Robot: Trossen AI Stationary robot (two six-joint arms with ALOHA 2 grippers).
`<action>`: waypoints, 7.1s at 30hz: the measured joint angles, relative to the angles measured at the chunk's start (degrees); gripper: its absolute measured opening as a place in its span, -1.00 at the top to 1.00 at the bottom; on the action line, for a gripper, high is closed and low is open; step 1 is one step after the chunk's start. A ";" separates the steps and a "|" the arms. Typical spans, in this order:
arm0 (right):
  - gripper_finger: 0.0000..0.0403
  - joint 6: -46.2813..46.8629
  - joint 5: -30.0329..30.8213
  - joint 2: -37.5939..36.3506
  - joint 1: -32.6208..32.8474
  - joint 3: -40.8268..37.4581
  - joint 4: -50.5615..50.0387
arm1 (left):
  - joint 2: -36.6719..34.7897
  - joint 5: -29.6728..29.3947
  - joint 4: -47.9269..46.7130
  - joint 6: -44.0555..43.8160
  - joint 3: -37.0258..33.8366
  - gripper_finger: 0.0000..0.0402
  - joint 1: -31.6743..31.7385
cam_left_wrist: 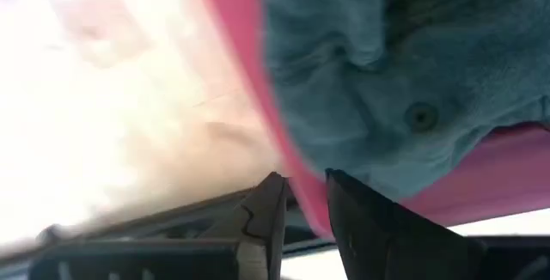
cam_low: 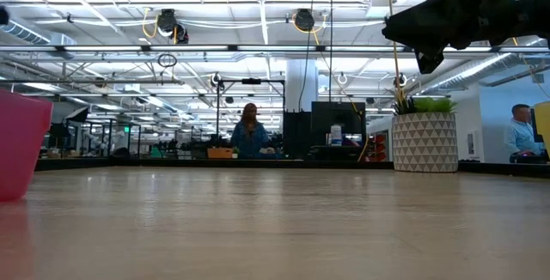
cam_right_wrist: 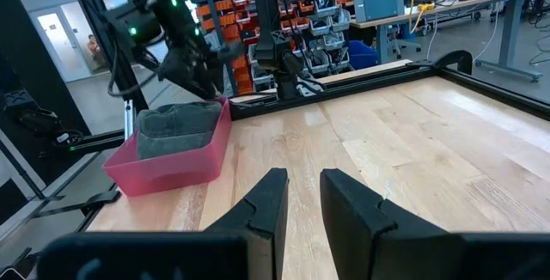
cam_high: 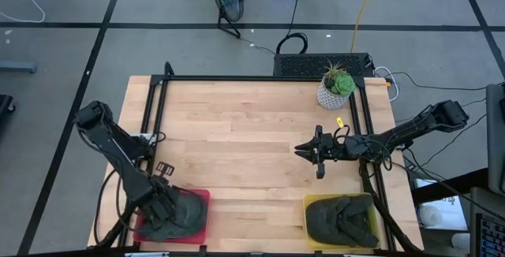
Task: Pick & Place hat
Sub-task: Put the grey cap into the pink bin, then return to Home Position
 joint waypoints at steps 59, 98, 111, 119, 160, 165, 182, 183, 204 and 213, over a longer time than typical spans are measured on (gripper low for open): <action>0.71 -7.52 1.67 0.00 -0.07 0.00 -2.84 | -4.83 -24.65 41.93 33.97 4.67 0.54 53.79; 0.96 -8.15 -7.56 -4.94 -18.13 2.36 -5.64 | -4.00 0.67 77.28 35.41 -1.32 0.54 61.19; 1.00 -9.81 -6.08 -5.88 -19.05 23.91 -42.84 | -8.51 -0.15 71.75 35.51 -0.69 0.87 60.94; 1.00 -12.04 -7.52 -5.59 -19.15 32.28 -49.91 | -13.57 -0.14 67.70 35.36 -0.70 0.93 60.76; 1.00 -8.11 -5.71 -45.27 -15.28 6.86 -48.43 | -63.89 -0.56 64.14 31.35 -31.94 0.97 64.48; 1.00 -8.11 -5.86 -49.70 -15.28 2.34 -46.44 | -67.74 0.47 67.17 29.37 -38.16 0.98 64.48; 1.00 -7.59 -5.88 -54.53 -15.26 -9.35 -42.46 | -81.94 1.69 77.04 22.16 -56.25 0.98 62.11; 1.00 -7.69 -5.90 -54.47 -15.26 -10.40 -40.13 | -82.02 2.06 78.10 22.39 -56.52 0.99 61.80; 1.00 -10.51 -4.34 -54.53 -12.36 -14.96 -34.30 | -81.68 -4.74 78.60 23.46 -57.52 0.98 54.95; 1.00 -12.87 -7.58 -54.16 -11.23 -14.99 -37.94 | -81.22 -2.98 78.50 25.65 -57.52 0.99 54.95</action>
